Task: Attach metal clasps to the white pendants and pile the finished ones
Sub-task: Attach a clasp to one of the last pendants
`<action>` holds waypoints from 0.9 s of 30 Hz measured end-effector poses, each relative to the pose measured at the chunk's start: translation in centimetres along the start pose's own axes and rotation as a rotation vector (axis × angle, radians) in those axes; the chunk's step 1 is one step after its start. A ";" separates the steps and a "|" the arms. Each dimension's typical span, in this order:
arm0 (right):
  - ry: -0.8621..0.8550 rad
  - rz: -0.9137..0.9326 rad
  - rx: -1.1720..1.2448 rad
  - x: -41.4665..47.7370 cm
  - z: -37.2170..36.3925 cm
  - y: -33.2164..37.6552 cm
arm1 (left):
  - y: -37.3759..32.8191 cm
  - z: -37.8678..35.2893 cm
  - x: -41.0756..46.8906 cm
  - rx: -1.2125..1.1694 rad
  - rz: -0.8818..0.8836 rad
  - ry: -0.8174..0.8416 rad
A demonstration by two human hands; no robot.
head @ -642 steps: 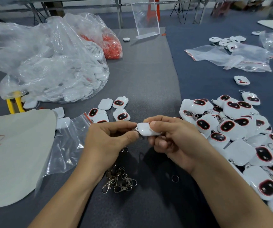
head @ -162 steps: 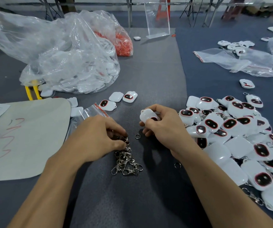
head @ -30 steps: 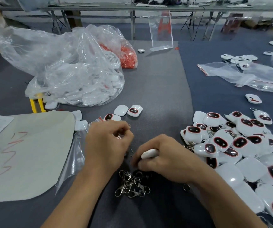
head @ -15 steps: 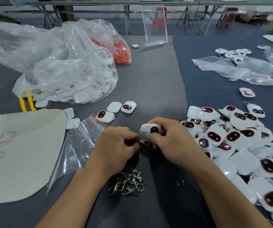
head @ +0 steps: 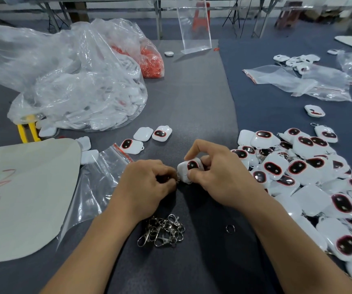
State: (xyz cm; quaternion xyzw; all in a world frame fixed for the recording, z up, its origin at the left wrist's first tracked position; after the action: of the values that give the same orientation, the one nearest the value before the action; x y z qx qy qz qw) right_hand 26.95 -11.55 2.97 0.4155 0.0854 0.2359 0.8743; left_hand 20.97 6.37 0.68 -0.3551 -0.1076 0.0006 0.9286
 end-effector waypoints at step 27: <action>0.088 -0.316 0.913 0.2 0.5 -0.5 | -1.6 0.5 -0.4 -0.341 0.009 -0.190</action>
State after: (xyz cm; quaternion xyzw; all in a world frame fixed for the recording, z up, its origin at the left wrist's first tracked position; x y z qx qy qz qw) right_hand 27.43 -12.04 2.91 0.7282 0.2792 0.0559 0.6234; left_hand 20.37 5.45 1.98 -0.5059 -0.1917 0.0198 0.8408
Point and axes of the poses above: each hand's wrist, its own x-axis towards the middle knuckle, its own z-axis out of the back of the hand, y = z × x, the point moved 1 cm from there along x, towards the middle knuckle
